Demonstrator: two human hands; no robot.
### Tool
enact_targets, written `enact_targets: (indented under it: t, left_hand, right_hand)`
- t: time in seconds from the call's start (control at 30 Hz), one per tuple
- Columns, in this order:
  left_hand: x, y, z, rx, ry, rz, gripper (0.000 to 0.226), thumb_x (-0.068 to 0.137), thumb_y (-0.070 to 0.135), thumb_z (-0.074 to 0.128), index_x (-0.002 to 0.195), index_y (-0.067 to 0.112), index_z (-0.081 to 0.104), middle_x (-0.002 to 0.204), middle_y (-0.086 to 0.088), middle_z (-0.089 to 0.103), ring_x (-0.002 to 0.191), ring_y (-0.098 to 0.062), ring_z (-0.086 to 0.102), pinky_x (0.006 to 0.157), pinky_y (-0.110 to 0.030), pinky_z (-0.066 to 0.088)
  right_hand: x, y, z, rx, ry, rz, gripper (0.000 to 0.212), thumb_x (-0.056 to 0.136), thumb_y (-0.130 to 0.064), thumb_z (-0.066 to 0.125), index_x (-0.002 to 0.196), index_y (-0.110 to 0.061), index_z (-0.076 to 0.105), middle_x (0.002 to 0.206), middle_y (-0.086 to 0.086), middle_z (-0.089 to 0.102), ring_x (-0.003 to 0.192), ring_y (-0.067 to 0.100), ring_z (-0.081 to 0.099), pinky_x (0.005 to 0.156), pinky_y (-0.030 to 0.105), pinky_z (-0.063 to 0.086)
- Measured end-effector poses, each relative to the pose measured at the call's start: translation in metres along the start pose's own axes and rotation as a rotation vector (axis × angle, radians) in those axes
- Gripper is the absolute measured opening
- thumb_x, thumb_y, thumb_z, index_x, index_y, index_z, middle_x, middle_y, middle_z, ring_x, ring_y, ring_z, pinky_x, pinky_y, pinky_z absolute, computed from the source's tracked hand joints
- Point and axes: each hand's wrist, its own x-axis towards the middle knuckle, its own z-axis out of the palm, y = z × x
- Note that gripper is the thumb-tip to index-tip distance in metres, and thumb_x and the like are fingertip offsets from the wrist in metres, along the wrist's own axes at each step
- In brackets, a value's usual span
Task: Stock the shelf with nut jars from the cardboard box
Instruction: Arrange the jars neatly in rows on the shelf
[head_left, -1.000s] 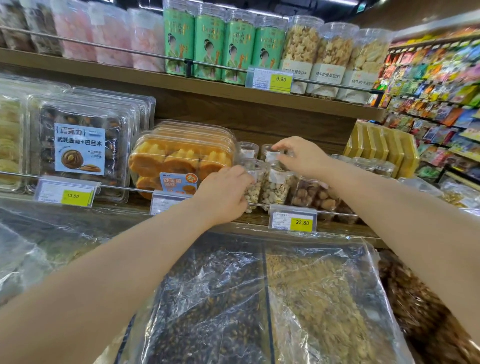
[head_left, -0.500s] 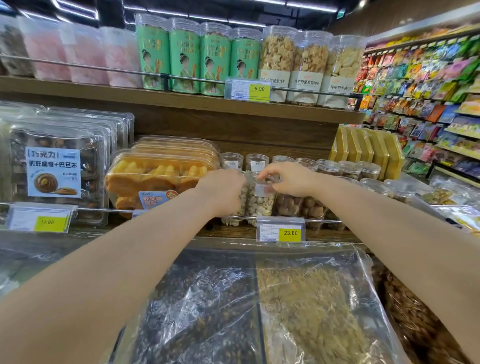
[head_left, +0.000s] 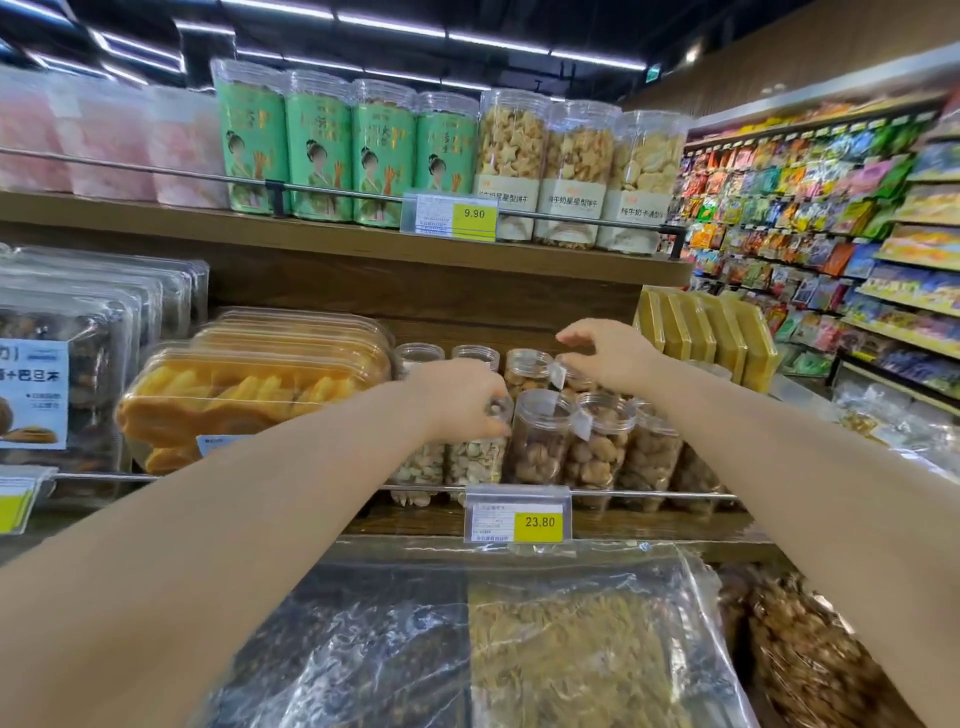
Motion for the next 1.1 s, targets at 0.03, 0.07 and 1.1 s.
enact_targets:
  t: [0.03, 0.07, 1.1]
  left_hand:
    - [0.004, 0.0, 0.002, -0.002, 0.004, -0.004, 0.043, 0.089, 0.045, 0.057, 0.123, 0.019, 0.06, 0.118, 0.0, 0.062, 0.102, -0.016, 0.057, 0.082, -0.034, 0.051]
    - [0.008, 0.0, 0.002, -0.004, 0.014, -0.011, 0.042, 0.088, 0.043, 0.059, 0.122, 0.019, 0.061, 0.117, 0.001, 0.063, 0.103, -0.015, 0.058, 0.083, -0.034, 0.051]
    - [0.003, -0.005, 0.004, -0.123, 0.016, -0.027, 0.037, 0.089, 0.037, 0.059, 0.121, 0.02, 0.065, 0.121, 0.002, 0.064, 0.112, -0.016, 0.056, 0.092, -0.037, 0.048]
  right_hand:
    - [0.007, 0.004, 0.004, -0.025, -0.015, 0.002, 0.037, 0.093, -0.026, 0.056, 0.13, -0.021, 0.056, 0.135, 0.001, 0.055, 0.123, 0.018, 0.051, 0.096, 0.026, 0.038]
    - [0.014, 0.007, 0.007, -0.049, -0.029, -0.008, 0.036, 0.093, -0.026, 0.055, 0.13, -0.022, 0.056, 0.135, 0.0, 0.055, 0.122, 0.018, 0.051, 0.097, 0.027, 0.039]
    - [0.062, -0.012, 0.044, -0.157, -0.214, -0.12, 0.02, 0.081, -0.024, 0.071, 0.095, -0.026, 0.056, 0.105, -0.006, 0.059, 0.096, 0.018, 0.056, 0.077, 0.033, 0.047]
